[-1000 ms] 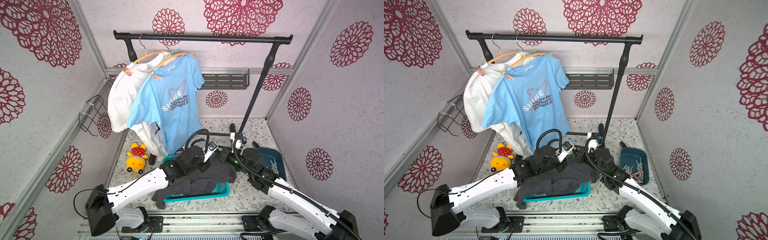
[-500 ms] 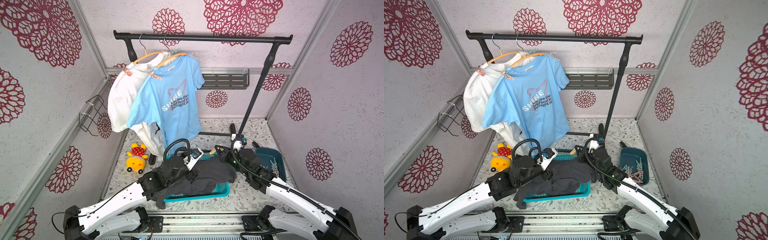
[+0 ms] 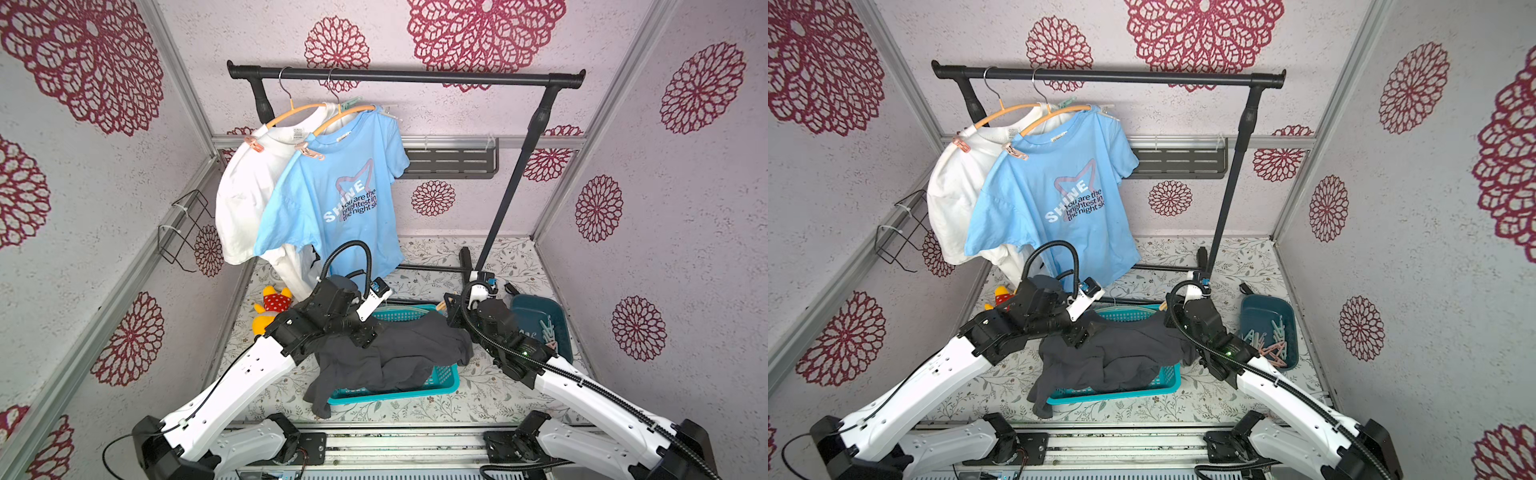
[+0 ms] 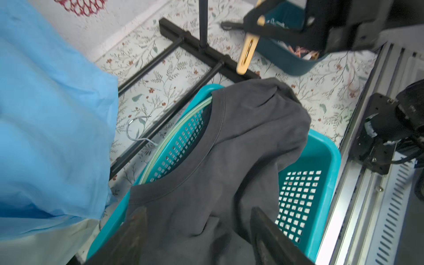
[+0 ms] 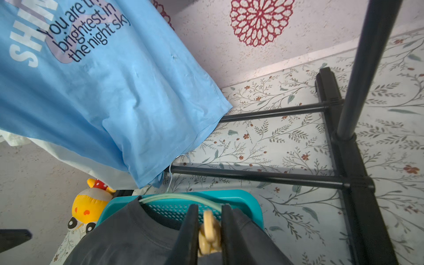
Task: Use clothespins to secure the t-shirt on both sides of the hanger
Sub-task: Open the clothespin, then pick up the hanger from the basket.
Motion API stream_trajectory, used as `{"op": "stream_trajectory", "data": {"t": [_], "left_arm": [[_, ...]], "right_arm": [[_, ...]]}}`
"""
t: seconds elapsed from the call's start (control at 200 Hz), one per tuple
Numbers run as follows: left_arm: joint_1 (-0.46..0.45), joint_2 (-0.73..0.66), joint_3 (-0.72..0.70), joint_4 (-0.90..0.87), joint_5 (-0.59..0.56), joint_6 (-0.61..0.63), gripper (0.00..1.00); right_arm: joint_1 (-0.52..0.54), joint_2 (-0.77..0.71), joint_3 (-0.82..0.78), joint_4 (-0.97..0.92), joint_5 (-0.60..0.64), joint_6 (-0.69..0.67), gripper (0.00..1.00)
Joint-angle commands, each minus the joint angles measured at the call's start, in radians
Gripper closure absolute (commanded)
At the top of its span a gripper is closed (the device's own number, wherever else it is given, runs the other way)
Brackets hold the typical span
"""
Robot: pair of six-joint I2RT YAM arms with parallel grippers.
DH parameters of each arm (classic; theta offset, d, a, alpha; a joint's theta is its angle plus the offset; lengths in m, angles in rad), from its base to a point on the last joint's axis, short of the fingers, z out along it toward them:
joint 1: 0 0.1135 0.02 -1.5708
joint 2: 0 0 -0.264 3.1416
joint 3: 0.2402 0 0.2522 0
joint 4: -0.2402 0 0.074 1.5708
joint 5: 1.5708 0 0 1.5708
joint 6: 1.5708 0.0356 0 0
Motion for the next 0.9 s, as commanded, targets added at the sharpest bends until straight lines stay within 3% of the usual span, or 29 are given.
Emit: {"op": "stream_trajectory", "data": {"t": [0.0,0.15,0.33,0.42,0.63,0.896], "left_arm": [[0.042,0.100,0.089,-0.173,0.039,0.117,0.29],[0.121,0.247,0.177,-0.190,0.035,0.169,0.33],[0.137,0.405,0.282,-0.255,-0.034,0.224,0.38],[0.142,0.455,0.322,-0.253,-0.038,0.244,0.47],[0.147,0.557,0.381,-0.252,-0.018,0.279,0.44],[0.147,0.646,0.443,-0.273,0.002,0.309,0.55]], "right_arm": [[-0.039,-0.041,-0.013,-0.015,-0.003,-0.083,1.00],[-0.097,-0.066,-0.037,0.007,-0.113,-0.121,1.00],[-0.138,-0.112,-0.075,0.018,-0.173,-0.145,1.00],[-0.153,-0.132,-0.094,0.031,-0.198,-0.154,1.00],[-0.173,-0.135,-0.098,0.013,-0.258,-0.174,1.00],[-0.181,-0.162,-0.117,0.007,-0.270,-0.171,1.00]]}}
